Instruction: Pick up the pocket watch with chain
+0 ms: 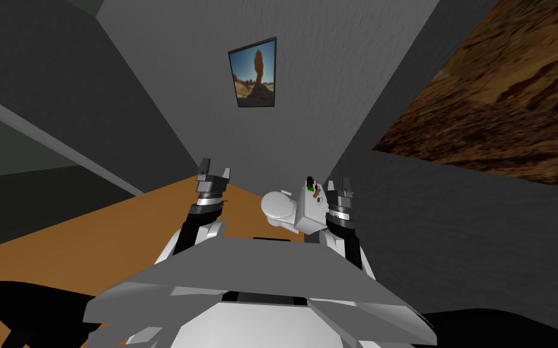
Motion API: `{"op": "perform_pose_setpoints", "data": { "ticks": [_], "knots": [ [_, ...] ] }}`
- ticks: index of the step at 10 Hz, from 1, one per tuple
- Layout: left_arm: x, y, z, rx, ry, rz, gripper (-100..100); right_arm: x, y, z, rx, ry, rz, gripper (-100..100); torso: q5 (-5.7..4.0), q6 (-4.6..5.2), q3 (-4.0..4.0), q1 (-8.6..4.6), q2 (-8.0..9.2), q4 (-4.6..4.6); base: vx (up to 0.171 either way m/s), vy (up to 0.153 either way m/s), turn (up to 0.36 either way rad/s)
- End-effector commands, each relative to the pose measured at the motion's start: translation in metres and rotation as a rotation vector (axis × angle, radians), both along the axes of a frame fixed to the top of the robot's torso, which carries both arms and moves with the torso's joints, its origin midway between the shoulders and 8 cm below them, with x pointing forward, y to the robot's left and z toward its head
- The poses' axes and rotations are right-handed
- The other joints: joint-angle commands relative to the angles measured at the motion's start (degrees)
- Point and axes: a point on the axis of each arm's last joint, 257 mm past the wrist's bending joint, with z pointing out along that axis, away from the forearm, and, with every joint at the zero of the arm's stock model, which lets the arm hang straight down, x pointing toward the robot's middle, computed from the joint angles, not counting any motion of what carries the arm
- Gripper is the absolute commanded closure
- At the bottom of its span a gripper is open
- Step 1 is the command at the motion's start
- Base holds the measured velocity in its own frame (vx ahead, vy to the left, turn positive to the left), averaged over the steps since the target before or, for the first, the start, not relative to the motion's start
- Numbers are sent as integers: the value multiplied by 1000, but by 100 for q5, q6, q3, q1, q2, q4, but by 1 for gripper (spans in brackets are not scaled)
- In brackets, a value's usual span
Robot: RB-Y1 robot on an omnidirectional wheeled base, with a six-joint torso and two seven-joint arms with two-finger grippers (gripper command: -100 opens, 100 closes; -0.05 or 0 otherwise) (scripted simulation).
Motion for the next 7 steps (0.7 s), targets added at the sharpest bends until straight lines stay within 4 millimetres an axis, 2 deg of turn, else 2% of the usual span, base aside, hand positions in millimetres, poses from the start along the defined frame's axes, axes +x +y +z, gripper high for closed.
{"op": "perform_pose_setpoints", "data": {
  "ticks": [1, 4, 7],
  "knots": [
    [0, 0, 0, 0, 0, 0, 0, 5, 1, -11, -32, 44, 9, -100, 0, 0, 0, 0, 0, 0, -4, 18, -18],
    [0, 0, 0, 0, 0, 0, 0, 15, -2, -36, -74, 138, 15, -100, 2, 0, 3, 12, 5, 1, -15, 37, -28],
    [0, 0, 0, 0, 0, 0, 0, 25, -9, -74, -114, 267, 14, -100, 4, 1, 4, 17, 8, 2, -21, 51, -43]
  ]
}}
